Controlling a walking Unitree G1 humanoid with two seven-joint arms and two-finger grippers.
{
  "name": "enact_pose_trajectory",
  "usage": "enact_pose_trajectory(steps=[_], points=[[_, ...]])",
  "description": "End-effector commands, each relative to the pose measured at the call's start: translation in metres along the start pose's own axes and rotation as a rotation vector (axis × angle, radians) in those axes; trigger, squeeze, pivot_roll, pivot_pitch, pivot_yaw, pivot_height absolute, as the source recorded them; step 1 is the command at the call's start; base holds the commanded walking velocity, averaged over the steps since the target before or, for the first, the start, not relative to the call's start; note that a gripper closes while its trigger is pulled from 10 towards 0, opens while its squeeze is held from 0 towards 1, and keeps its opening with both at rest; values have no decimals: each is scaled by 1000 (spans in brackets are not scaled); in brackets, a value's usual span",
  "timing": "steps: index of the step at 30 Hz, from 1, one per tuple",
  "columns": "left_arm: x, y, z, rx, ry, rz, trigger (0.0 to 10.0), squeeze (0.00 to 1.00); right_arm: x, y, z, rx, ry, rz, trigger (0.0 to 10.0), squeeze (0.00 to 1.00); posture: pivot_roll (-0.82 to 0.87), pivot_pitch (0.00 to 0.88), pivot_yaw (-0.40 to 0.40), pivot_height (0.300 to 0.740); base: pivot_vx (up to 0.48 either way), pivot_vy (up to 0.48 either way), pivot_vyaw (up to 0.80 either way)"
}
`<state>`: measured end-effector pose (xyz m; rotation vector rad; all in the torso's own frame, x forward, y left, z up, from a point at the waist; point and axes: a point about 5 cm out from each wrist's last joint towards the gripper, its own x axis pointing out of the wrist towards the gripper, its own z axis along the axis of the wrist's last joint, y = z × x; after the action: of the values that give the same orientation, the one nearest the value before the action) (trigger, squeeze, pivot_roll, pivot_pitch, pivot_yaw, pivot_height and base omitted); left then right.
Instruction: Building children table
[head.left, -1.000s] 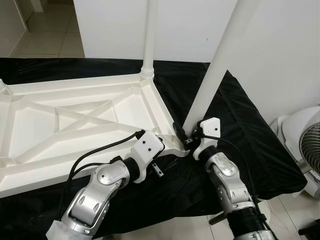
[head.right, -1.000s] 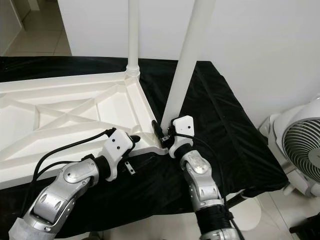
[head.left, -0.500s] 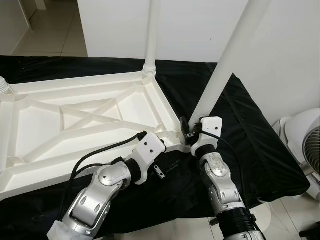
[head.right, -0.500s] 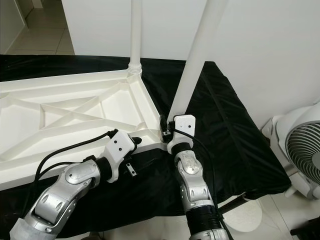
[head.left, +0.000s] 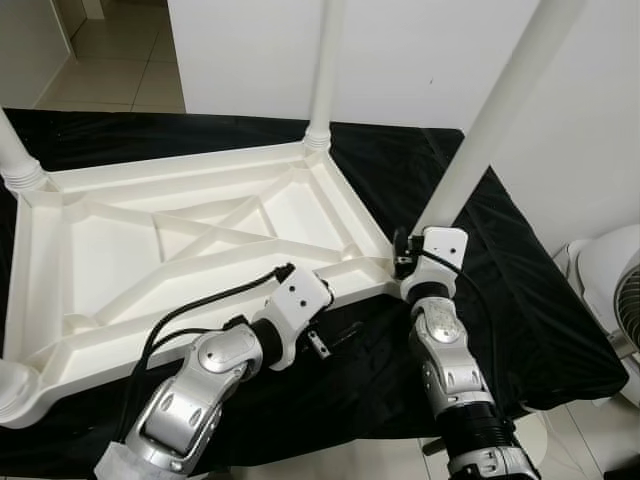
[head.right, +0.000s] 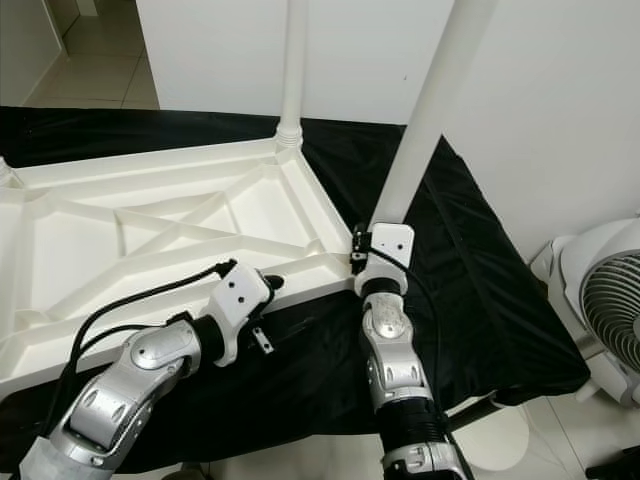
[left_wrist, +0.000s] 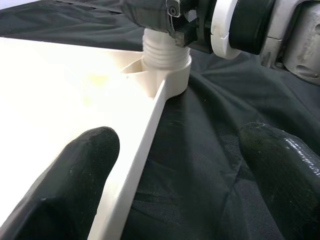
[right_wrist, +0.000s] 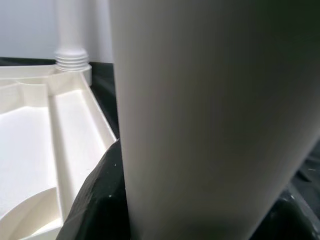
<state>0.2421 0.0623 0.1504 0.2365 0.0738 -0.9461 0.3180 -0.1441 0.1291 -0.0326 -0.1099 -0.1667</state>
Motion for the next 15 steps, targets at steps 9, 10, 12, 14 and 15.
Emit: enact_pose_trajectory(steps=[9, 10, 12, 14, 15], points=[[0, -6, 2, 2, -6, -34, 10000, 0, -8, -34, -36, -56, 165, -174, 10000, 0, 140, 26, -86, 740, 0, 0, 0], [0, -6, 2, 2, -6, -34, 10000, 0, -8, -34, -36, -56, 165, -174, 10000, 0, 140, 26, -86, 740, 0, 0, 0], [0, -6, 2, 1, -5, -36, 10000, 0, -8, -34, -36, -56, 165, -179, 10000, 0, 140, 26, -86, 740, 0, 0, 0], [0, -6, 2, 0, -4, -39, 10000, 0, -9, -35, -37, -53, 166, -190, 10000, 0, 138, 28, -84, 740, 0, 0, 0], [0, -6, 2, 0, -4, -39, 10000, 0, -9, -35, -37, -53, 166, -190, 10000, 0, 138, 28, -84, 740, 0, 0, 0]])
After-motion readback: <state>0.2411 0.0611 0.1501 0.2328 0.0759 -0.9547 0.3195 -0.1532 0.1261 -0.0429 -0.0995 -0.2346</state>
